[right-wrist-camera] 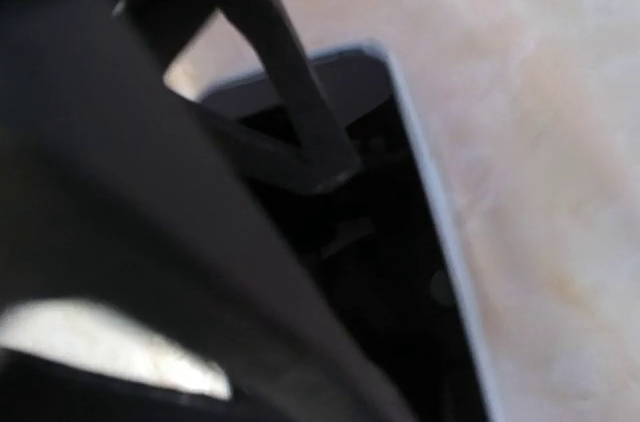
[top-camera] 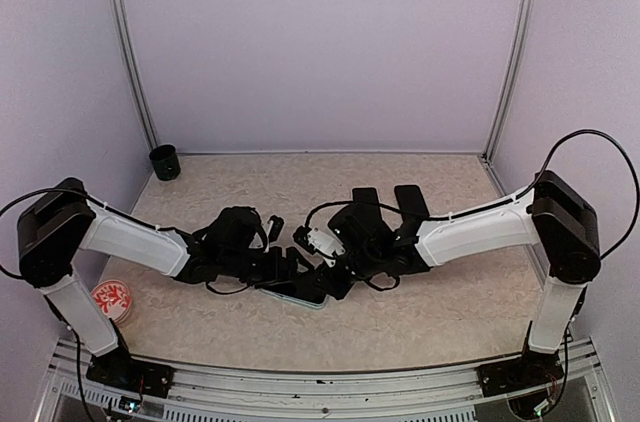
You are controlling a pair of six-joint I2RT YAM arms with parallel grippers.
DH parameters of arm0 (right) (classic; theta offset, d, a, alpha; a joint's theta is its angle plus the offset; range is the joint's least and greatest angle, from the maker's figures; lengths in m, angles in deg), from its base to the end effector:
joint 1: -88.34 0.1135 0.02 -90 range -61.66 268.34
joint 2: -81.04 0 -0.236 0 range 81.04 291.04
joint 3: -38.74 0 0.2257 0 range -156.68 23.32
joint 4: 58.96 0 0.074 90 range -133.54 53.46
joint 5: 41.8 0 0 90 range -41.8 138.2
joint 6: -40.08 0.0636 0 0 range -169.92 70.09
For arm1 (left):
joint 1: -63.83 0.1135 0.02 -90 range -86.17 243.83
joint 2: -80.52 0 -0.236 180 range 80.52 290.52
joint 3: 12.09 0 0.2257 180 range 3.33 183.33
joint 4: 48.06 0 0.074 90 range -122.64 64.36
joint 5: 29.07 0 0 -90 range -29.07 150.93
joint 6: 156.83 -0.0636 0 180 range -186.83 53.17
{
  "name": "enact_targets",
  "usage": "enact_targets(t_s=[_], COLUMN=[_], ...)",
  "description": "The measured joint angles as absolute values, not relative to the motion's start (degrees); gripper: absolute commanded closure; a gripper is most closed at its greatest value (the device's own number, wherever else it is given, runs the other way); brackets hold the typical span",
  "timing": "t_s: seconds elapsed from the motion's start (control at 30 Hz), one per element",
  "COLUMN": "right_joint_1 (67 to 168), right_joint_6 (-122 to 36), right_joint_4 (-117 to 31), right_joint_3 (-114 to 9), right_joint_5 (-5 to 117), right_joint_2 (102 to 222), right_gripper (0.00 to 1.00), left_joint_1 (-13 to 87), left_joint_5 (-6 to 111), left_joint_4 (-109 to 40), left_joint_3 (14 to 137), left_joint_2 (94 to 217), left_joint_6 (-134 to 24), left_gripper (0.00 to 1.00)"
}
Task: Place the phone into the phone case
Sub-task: Adjust the phone and the phone case.
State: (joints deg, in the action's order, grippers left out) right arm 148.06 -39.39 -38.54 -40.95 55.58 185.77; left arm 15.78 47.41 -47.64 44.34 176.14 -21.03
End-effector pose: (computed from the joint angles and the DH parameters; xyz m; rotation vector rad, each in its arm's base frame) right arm 0.1849 0.3328 0.1485 -1.0928 2.2298 0.7158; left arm 0.2047 -0.2499 0.1191 0.1883 2.4940 -1.0603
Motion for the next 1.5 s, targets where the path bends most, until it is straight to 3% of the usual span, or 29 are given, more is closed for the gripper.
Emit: enact_targets(t_s=[0.07, 0.57, 1.27, 1.37, 1.5], right_joint_1=[148.24, 148.20, 147.17, 147.08, 147.08], right_joint_6=[-38.84, -36.92, -33.71, -33.60, -32.57], right_joint_4=[-39.68, -46.94, -54.39, -54.72, -51.53], right_joint_3=[-40.27, -37.87, -34.55, -34.81, -33.76], right_joint_5=[55.97, 56.39, 59.82, 60.43, 60.47], right_joint_2=[187.61, 191.61, 193.07, 193.40, 190.23], right_gripper=[0.90, 0.95, 0.96, 0.92, 0.68], left_joint_1=[15.78, 17.06, 18.44, 18.99, 19.71], left_joint_5=[47.13, 44.40, 44.40, 44.70, 45.53], left_joint_4=[-48.13, -52.93, -53.61, -53.22, -51.40], left_joint_3=[44.34, 41.98, 40.52, 39.86, 39.69], left_joint_2=[176.29, 176.49, 175.57, 174.72, 173.80], left_joint_6=[-20.92, -19.72, -19.06, -19.06, -19.30], left_gripper=[0.12, 0.12, 0.12, 0.12, 0.12])
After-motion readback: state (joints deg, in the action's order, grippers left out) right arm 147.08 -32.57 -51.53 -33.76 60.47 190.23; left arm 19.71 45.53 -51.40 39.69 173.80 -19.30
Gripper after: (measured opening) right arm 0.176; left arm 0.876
